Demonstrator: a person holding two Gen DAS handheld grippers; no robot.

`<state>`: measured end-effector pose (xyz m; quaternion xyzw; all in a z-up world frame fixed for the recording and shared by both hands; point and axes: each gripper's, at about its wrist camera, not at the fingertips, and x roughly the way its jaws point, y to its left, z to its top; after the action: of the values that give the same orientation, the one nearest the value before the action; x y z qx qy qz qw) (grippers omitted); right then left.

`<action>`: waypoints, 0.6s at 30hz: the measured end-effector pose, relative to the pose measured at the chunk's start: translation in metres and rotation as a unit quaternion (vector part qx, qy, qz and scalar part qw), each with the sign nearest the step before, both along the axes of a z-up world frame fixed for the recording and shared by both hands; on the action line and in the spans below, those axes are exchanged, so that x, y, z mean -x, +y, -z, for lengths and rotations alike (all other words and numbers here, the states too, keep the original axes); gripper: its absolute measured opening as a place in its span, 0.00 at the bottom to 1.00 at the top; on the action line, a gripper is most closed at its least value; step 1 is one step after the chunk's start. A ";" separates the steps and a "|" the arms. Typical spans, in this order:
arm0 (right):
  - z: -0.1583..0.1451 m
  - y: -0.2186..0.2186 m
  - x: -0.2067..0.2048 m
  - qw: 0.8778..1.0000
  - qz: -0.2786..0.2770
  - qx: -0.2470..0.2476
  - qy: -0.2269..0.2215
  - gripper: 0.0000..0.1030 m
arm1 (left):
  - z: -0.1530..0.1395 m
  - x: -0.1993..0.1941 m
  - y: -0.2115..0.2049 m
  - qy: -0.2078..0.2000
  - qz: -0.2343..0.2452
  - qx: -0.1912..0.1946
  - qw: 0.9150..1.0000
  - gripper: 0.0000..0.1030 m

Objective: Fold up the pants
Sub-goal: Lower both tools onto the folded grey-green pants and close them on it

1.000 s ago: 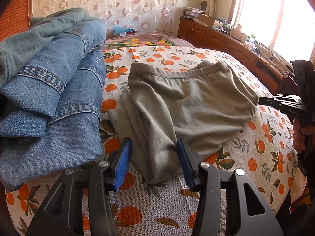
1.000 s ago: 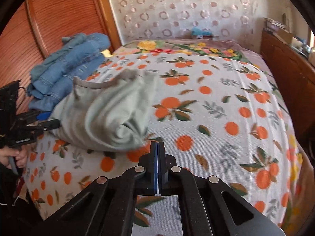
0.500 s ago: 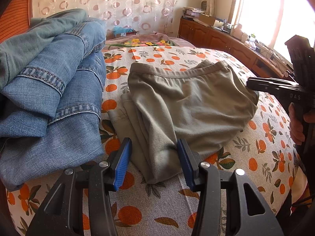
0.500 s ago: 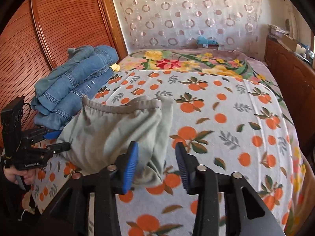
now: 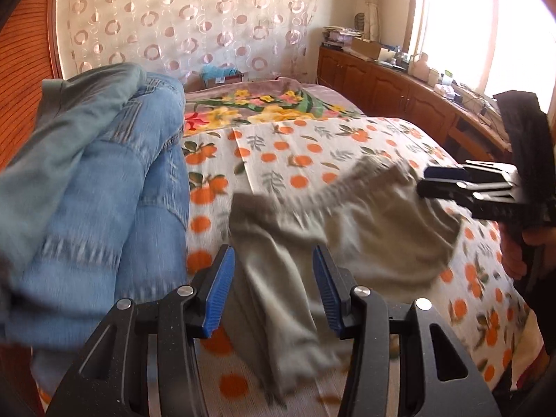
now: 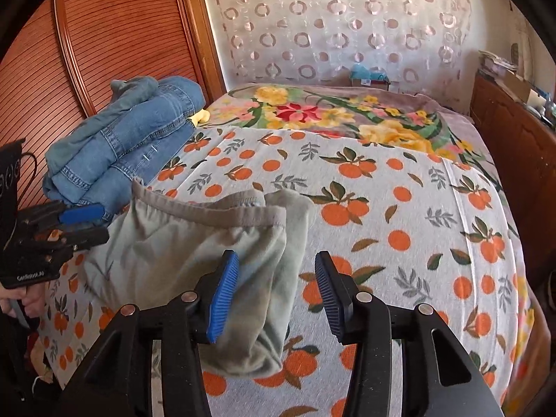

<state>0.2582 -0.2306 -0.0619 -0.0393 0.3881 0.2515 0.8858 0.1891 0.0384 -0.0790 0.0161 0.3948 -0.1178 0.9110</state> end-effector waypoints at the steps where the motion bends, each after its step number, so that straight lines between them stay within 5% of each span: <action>1: 0.001 0.004 -0.003 1.000 -0.003 -0.001 0.000 0.47 | 0.002 -0.008 -0.001 0.003 -0.003 -0.006 1.000 0.47; 9: 0.012 0.013 -0.037 1.000 -0.018 -0.005 0.009 0.47 | 0.016 -0.037 0.006 0.025 -0.027 -0.023 0.999 0.47; 18: 0.030 0.016 -0.051 0.999 -0.016 0.002 0.029 0.52 | 0.019 -0.012 0.011 0.042 -0.028 -0.013 0.999 0.47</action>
<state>0.3087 -0.2143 -0.0915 -0.0394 0.4133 0.2658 0.8700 0.2014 0.0494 -0.0985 0.0120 0.4345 -0.0880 0.8963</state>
